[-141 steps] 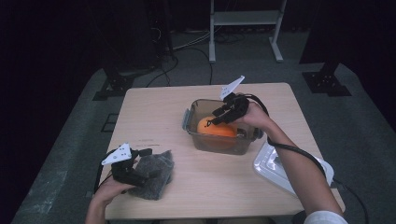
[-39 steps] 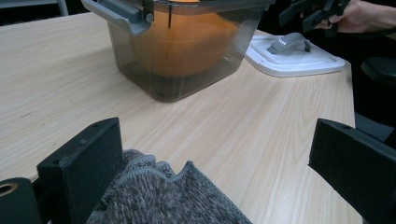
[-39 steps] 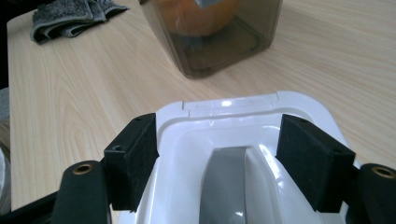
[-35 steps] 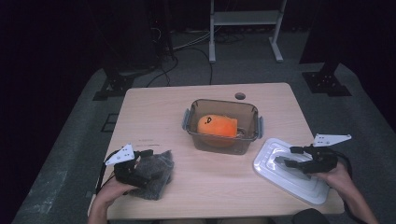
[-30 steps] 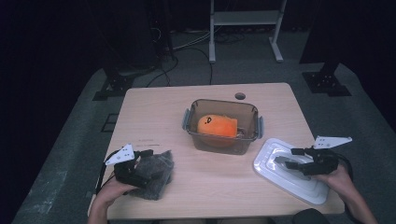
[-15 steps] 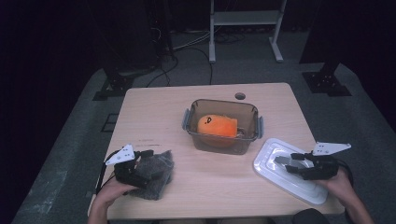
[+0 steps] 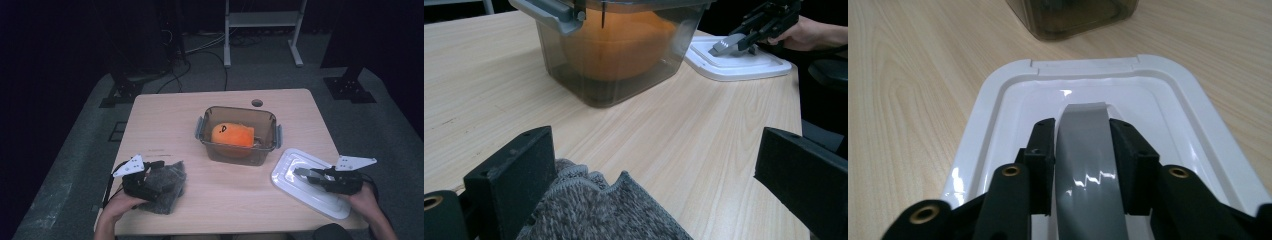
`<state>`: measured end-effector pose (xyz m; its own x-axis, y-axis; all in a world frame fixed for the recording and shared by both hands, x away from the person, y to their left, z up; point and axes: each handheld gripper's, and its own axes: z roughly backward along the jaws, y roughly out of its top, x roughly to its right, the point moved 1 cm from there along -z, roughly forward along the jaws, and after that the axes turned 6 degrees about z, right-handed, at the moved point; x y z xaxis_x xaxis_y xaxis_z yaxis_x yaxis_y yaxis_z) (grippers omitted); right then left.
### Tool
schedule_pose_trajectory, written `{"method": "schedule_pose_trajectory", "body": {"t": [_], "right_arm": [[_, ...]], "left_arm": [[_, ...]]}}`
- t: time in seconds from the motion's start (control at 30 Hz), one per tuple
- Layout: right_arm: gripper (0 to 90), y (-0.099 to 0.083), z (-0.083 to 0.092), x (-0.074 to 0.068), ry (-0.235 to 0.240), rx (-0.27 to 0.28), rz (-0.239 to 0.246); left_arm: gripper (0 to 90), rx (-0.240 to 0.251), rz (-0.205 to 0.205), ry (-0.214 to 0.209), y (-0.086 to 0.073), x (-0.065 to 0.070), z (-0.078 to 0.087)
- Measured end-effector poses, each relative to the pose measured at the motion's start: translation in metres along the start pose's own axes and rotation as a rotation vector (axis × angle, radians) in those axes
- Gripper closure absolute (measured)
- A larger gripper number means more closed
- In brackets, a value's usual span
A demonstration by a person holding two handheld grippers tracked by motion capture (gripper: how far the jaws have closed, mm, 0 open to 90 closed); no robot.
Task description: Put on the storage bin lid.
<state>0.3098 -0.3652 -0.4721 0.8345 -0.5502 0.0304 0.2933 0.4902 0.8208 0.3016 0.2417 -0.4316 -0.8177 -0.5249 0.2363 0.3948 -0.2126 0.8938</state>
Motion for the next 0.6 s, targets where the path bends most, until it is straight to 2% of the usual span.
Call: {"method": "schedule_pose_trajectory", "body": {"t": [0.37, 0.6], "right_arm": [[65.7, 0.0037, 0.0008, -0.0002, 0.011, -0.021, 0.014], [65.7, 0.0075, 0.0041, 0.0017, 0.011, -0.010, 0.017]], "left_arm": [[2.1, 0.003, 0.000, 0.001, 0.0001, 0.0000, 0.0002], [2.1, 0.004, -0.003, 0.003, 0.0006, -0.0004, 0.0006]]}}
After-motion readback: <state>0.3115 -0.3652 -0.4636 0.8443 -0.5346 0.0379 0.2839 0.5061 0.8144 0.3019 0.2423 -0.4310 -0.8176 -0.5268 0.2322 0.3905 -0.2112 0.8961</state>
